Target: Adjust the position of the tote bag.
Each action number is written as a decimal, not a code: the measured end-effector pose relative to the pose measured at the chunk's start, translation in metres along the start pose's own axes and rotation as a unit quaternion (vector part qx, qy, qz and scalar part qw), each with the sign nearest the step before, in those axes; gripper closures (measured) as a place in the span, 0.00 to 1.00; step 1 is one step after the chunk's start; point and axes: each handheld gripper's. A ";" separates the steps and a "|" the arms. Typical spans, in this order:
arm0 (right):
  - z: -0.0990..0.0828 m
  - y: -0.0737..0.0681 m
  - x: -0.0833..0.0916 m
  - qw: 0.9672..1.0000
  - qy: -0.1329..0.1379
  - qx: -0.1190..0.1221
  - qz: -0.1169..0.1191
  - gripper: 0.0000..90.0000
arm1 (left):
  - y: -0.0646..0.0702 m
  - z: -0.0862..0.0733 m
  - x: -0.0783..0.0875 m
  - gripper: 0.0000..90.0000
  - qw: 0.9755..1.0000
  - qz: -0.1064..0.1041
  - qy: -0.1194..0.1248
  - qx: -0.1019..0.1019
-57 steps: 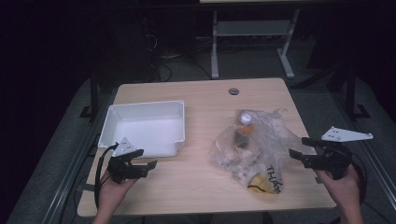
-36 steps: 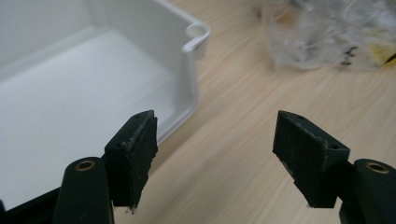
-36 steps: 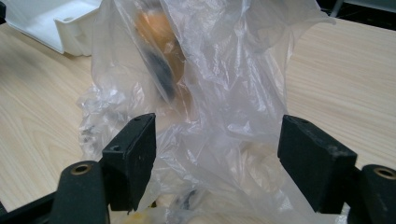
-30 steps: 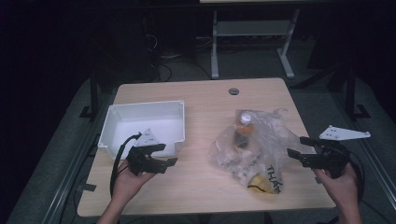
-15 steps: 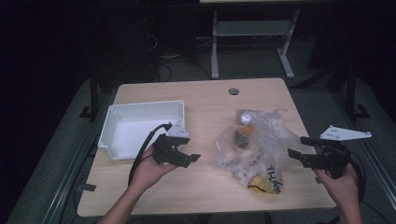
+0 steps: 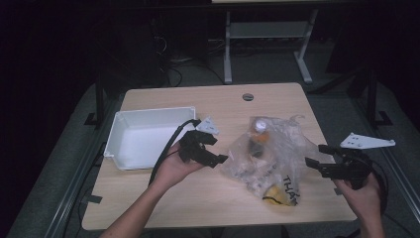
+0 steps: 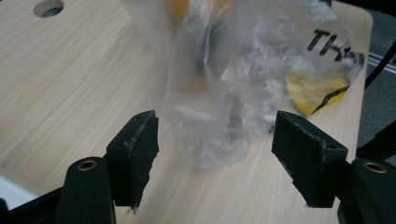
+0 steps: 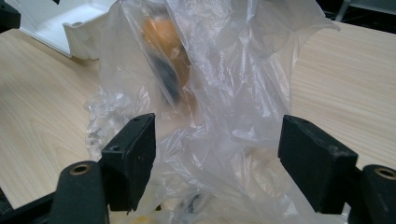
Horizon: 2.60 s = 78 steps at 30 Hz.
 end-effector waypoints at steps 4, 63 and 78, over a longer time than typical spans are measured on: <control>0.000 0.001 0.000 1.000 0.000 -0.002 0.001 0.30 | -0.003 0.015 -0.007 0.35 1.000 -0.009 0.002 -0.002; 0.000 0.007 0.007 1.000 0.011 -0.010 0.015 0.30 | -0.042 0.139 -0.080 0.47 0.994 -0.044 -0.082 -0.055; 0.001 0.006 0.008 1.000 0.013 -0.010 0.016 0.30 | -0.041 0.141 -0.081 0.67 0.992 -0.038 -0.094 -0.071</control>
Point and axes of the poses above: each handheld gripper's, and its own axes: x roughly backward along the jaws, z roughly out of its top, y roughly to its right, and after that the axes turned 11 degrees about -x, right-handed
